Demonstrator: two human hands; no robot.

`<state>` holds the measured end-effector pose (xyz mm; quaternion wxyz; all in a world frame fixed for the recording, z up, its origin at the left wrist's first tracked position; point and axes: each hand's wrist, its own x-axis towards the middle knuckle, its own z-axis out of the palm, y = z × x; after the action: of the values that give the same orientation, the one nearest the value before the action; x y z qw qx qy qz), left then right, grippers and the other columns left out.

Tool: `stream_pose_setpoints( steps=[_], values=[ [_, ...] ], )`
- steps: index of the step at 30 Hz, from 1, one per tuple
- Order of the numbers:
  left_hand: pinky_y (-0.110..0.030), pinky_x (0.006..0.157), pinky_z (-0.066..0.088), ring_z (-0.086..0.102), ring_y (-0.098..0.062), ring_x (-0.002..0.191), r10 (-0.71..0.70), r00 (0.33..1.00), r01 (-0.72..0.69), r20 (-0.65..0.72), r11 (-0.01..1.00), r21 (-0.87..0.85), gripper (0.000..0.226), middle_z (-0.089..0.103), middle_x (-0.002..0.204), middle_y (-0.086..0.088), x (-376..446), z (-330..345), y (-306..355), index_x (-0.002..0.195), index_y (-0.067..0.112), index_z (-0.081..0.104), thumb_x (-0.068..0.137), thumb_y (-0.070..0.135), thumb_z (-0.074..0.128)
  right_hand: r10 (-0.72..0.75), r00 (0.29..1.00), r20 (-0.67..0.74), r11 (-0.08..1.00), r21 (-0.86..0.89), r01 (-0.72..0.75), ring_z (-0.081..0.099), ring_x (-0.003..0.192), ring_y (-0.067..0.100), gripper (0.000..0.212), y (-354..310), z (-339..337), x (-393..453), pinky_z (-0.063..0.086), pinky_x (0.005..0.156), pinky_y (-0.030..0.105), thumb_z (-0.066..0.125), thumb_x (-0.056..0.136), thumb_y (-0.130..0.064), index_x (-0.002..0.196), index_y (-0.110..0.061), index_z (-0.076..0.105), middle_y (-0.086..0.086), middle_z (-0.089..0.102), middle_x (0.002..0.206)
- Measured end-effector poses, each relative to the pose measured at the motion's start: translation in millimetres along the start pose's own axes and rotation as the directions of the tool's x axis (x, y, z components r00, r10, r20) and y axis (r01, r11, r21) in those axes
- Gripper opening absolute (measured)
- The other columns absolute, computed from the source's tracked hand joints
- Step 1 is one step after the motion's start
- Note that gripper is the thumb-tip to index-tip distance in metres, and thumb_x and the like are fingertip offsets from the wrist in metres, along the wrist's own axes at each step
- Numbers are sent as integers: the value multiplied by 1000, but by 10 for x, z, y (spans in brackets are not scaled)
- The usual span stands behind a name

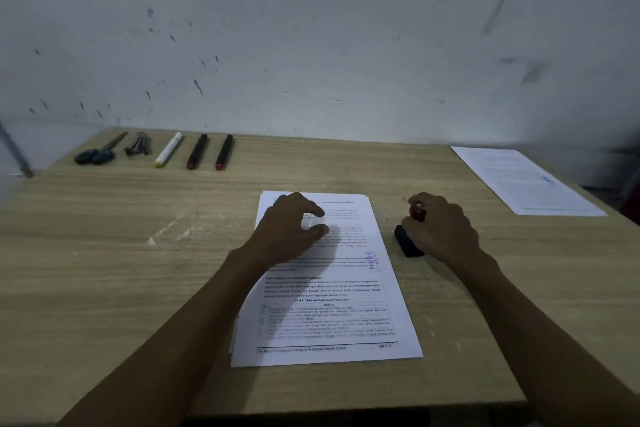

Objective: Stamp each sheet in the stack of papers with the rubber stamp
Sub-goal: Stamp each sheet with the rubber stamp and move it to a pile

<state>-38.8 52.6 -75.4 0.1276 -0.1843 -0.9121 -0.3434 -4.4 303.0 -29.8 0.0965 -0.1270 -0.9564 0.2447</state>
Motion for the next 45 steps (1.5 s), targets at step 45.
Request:
stream_pose_setpoints(
  steps=[45],
  values=[
    [-37,95,44,59,-19,107,-13,1000,13,-13,1000,1,35,68,108,-2,-75,-68,-107,103,16,71,77,40,75,113,964,-241,973,222,-59,55,87,25,70,87,138,-270,41,70,34,88,61,-40,109,-17,44,1,57,100]
  ],
)
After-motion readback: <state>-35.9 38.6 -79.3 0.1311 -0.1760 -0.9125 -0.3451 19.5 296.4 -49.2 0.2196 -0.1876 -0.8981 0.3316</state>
